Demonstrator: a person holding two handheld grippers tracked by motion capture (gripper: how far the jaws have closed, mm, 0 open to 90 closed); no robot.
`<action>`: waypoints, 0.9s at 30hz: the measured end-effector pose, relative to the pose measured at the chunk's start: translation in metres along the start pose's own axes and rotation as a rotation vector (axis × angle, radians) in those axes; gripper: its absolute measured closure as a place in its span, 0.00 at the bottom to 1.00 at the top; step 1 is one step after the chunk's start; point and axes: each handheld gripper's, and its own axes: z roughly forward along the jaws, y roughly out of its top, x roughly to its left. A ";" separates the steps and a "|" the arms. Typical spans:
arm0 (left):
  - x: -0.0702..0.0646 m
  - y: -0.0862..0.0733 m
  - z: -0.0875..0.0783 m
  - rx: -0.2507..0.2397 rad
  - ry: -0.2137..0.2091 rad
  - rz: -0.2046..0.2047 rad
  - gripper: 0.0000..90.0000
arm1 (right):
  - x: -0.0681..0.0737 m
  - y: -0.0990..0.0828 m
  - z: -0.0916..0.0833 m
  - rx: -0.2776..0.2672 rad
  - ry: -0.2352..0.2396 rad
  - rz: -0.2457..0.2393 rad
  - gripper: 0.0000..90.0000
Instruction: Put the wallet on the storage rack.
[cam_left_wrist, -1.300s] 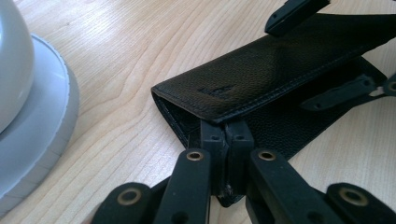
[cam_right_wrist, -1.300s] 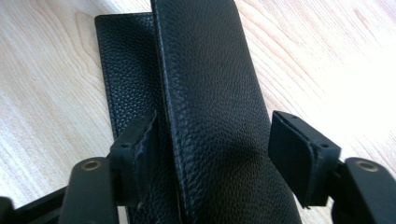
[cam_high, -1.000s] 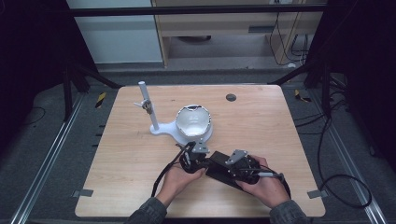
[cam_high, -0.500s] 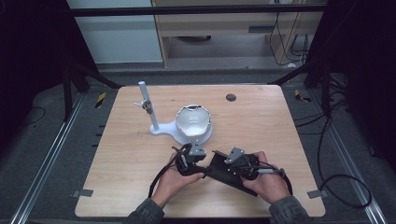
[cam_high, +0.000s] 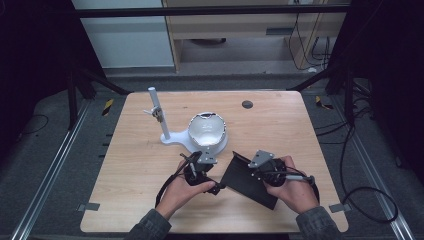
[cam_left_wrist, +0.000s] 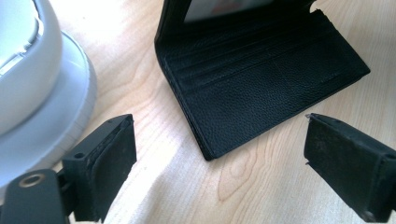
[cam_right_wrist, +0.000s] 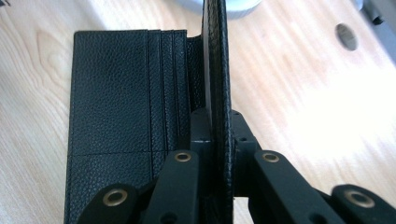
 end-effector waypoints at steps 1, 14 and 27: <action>0.001 0.001 -0.001 0.003 0.002 0.006 0.08 | -0.002 -0.001 -0.003 -0.014 0.000 0.009 0.93; 0.011 0.031 -0.032 0.026 0.042 0.063 0.09 | -0.022 -0.014 -0.029 -0.223 -0.058 0.108 0.93; 0.019 0.057 -0.052 -0.007 0.035 0.079 0.10 | -0.031 -0.010 -0.044 -0.383 -0.092 0.162 0.93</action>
